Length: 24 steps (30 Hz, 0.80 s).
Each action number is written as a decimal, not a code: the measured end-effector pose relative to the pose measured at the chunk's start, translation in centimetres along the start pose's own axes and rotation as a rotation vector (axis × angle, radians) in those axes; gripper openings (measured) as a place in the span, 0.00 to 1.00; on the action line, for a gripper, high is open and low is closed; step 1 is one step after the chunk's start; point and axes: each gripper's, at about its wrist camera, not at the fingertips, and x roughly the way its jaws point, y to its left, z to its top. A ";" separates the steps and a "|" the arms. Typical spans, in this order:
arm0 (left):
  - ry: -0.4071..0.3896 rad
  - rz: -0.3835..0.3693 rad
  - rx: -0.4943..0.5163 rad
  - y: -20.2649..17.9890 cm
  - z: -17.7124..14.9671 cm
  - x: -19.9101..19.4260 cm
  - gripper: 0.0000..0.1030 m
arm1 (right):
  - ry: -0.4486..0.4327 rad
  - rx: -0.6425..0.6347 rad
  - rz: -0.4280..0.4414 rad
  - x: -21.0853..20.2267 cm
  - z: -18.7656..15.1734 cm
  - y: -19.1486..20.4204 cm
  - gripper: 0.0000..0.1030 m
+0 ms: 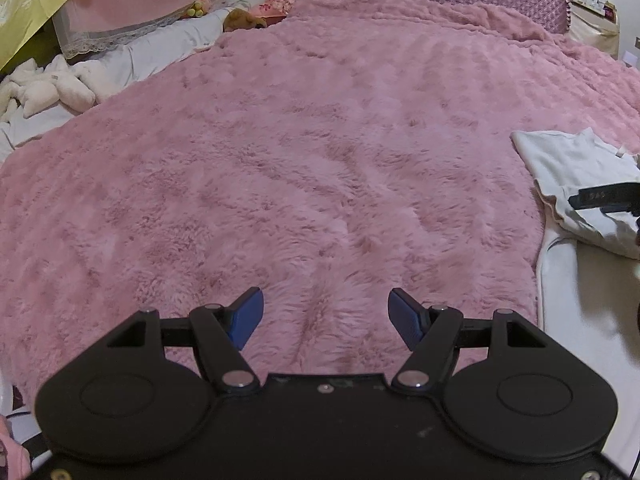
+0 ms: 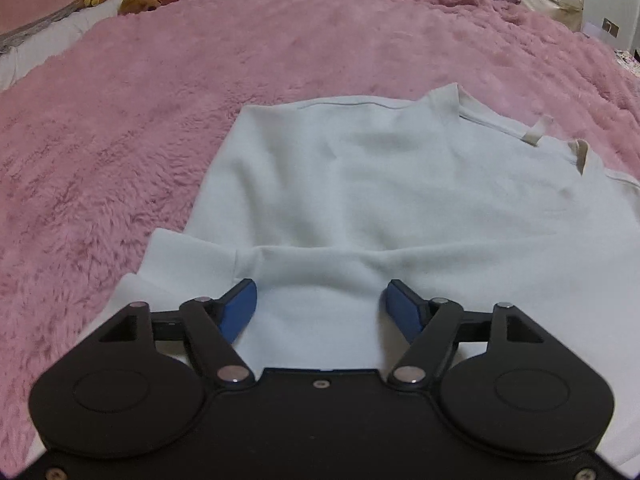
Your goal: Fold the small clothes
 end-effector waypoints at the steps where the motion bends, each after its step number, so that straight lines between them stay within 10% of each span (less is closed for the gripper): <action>1: -0.001 0.001 -0.002 0.0 0.1 -0.1 0.68 | -0.004 0.018 0.006 -0.7 0.2 -0.1 0.66; 24: -0.010 0.015 -0.009 -0.4 0.3 -1.8 0.68 | 0.062 -0.095 -0.051 -0.5 -1.7 -1.3 0.82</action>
